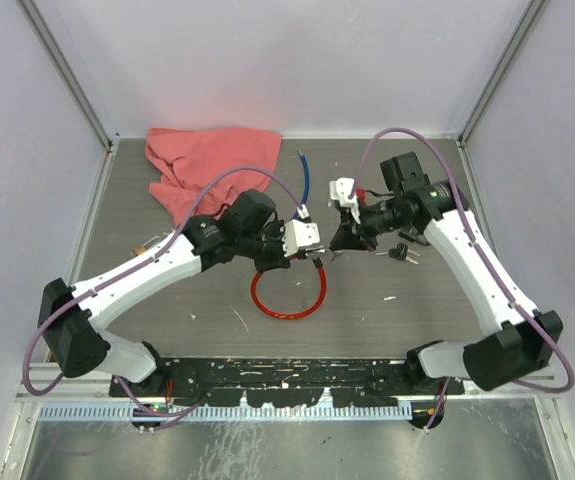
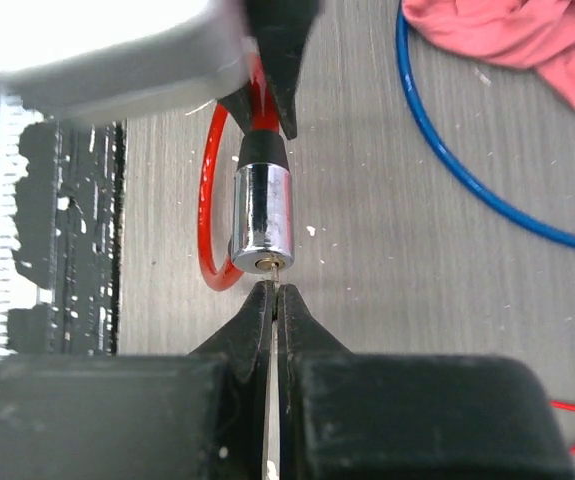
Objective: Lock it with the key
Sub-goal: Lock the lock, then place the lock at the center of the board.
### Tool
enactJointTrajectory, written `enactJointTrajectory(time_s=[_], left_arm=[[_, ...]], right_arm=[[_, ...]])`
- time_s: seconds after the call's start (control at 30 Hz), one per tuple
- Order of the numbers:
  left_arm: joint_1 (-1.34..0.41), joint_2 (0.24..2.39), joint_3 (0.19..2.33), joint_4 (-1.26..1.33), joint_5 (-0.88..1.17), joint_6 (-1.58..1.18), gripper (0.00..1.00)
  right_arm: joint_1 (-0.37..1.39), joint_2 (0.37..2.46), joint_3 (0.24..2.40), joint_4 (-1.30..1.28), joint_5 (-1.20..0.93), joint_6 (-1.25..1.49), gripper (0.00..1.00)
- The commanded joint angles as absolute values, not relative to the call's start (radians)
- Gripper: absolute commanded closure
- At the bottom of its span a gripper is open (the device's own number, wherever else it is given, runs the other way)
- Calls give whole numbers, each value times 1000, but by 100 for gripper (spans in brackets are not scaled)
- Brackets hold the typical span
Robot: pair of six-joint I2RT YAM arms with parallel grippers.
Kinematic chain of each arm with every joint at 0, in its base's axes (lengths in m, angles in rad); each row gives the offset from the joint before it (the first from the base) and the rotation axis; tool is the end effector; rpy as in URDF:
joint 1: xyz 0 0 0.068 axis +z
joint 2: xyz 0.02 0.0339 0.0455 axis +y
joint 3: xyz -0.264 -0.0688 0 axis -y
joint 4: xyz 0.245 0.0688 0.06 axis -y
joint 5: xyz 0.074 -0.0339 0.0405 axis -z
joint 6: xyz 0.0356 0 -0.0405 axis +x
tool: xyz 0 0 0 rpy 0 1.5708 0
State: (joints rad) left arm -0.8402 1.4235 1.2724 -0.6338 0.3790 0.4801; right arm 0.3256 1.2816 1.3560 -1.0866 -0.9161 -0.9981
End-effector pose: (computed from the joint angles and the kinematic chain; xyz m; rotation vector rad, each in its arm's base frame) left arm 0.1959 -0.2384 0.3214 1.5973 1.7511 -0.6212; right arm 0.2139 0.1020 0.3634 -1.6034 1.5500 0.8188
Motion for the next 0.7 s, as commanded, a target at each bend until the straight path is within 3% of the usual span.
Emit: enactJointTrajectory(time_s=[0.0,0.13,0.23,0.3,0.4,0.6,0.67], left_arm=[[-926,1374,1250,-691,-2,481,100],[-1086,1318,1181,-535,-402,559,100],[-1138,1309,1116,-450,-575,634,100],[-1142,1297,1085,-437,-580,652,100],[-1096,1261,1075,-494,-394,602,100],[-786,1217,1107,-630,452,425,100],[-759,1256,1146,-696,579,421,100]], right_arm=[[287,1397,1468,-1099,-890,-816,99],[277,1517,1529,-1216,-993,-725,99],[276,1573,1529,-1247,-1077,-680,99],[277,1601,1530,-1287,-1125,-706,99],[282,1578,1525,-1316,-1134,-832,99],[426,1299,1352,-1001,-805,-885,99],[458,1260,1319,-924,-728,-875,99]])
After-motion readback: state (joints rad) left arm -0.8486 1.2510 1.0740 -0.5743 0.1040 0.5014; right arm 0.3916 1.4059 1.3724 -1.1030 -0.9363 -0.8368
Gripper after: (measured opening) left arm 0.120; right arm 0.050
